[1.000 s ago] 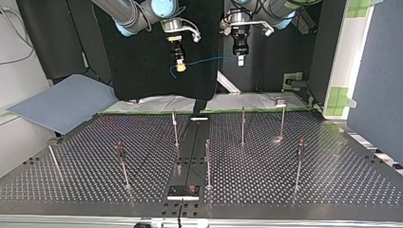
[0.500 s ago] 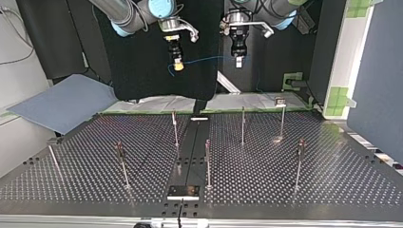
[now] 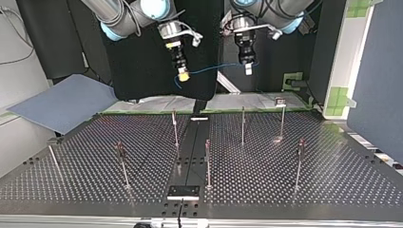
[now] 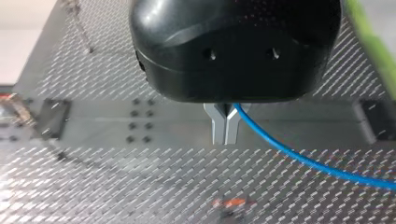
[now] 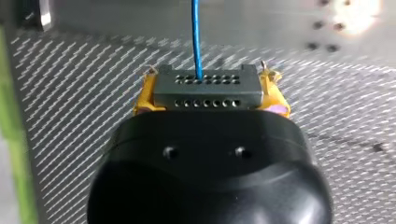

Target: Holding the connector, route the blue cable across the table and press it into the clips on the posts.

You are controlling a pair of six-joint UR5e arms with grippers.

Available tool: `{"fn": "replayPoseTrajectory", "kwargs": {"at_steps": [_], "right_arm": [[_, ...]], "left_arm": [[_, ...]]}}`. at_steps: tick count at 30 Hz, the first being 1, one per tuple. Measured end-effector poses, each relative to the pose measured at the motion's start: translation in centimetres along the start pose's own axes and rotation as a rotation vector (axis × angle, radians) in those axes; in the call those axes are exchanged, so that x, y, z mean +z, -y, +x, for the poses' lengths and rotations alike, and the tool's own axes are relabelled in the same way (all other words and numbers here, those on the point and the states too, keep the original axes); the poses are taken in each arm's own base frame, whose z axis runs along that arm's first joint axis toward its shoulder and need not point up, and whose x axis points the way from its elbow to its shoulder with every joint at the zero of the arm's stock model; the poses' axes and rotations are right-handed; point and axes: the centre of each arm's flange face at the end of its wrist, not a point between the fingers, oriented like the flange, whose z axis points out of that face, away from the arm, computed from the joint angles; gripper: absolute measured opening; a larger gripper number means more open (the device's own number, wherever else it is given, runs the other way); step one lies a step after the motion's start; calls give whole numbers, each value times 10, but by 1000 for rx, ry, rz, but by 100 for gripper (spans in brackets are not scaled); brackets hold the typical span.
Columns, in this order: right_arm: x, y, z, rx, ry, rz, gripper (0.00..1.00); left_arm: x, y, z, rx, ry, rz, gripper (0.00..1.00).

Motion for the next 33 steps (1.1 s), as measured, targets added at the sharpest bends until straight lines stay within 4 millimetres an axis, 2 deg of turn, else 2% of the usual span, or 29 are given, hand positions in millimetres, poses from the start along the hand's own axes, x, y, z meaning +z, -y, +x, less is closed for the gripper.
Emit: {"fn": "replayPoseTrajectory", "kwargs": {"at_steps": [7, 15, 19, 26, 33], "right_arm": [[12, 7, 58, 12, -69, 51, 0], [18, 9, 121, 32, -137, 71, 0], [24, 12, 135, 38, -139, 96, 0], [35, 24, 140, 34, -110, 142, 0], [42, 38, 154, 32, -100, 175, 0]], "left_arm": [[22, 0, -44, -49, 51, -88, 0], [39, -8, -95, -97, 101, -196, 0], [43, -16, -115, -101, 113, -248, 0], [37, -34, -141, -106, 116, -327, 0], [35, -41, -149, -85, 98, -308, 0]]}}
